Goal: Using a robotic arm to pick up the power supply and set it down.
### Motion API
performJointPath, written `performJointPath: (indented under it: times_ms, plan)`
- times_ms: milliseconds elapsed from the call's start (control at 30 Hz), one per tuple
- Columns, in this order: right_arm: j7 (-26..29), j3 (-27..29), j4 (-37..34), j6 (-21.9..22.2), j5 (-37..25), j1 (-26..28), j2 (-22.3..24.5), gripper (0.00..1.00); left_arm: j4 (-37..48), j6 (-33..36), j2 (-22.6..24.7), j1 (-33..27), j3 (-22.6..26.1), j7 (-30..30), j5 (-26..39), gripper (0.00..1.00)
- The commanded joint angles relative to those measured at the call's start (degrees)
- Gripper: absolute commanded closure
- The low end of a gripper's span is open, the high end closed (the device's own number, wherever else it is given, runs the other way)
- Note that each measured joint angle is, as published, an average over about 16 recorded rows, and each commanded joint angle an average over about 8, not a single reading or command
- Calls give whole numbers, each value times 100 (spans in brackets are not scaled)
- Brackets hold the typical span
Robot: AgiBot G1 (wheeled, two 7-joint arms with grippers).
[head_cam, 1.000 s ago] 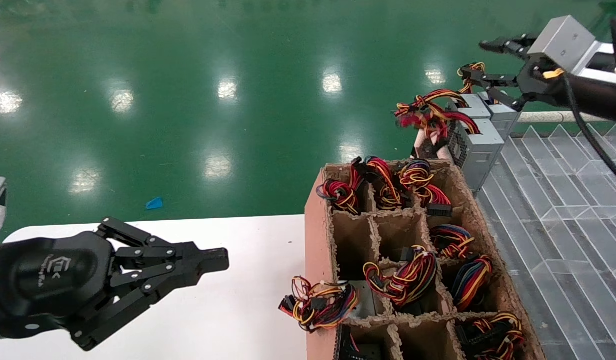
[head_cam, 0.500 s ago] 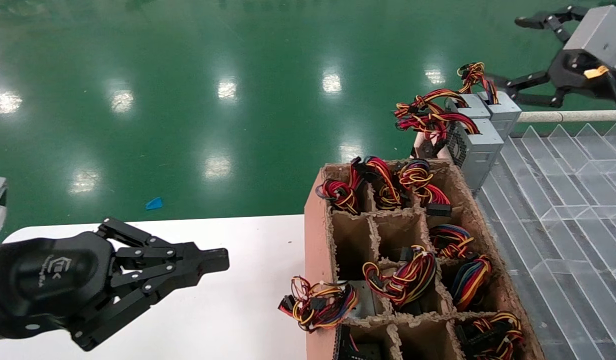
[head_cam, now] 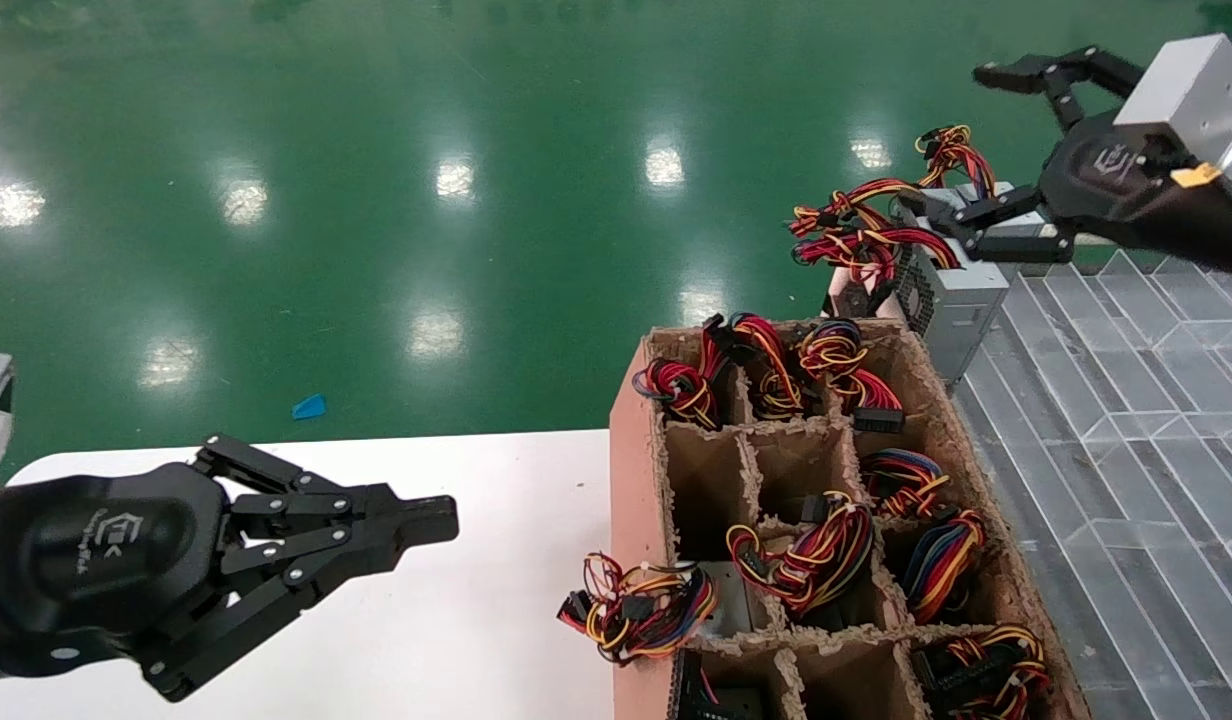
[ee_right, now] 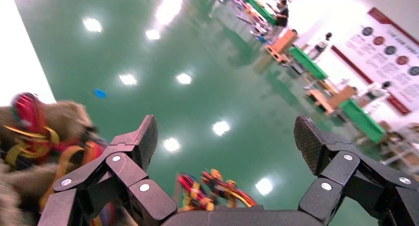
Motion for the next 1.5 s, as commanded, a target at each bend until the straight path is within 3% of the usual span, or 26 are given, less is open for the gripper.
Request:
performJointPath:
  times_ms: [33, 1200, 1500]
  plan:
    - [209, 11, 230, -57, 124, -163, 46, 0, 0, 0, 0, 0, 0, 0, 0, 0]
    - [3861, 210, 4249, -1051, 2293, -3014, 844, 0, 0, 0, 0, 0, 0, 0, 0, 0]
    - [4314, 237, 4823, -1196, 2613, -3422, 960, 0, 1, -1, -1, 1, -1, 0, -1, 0]
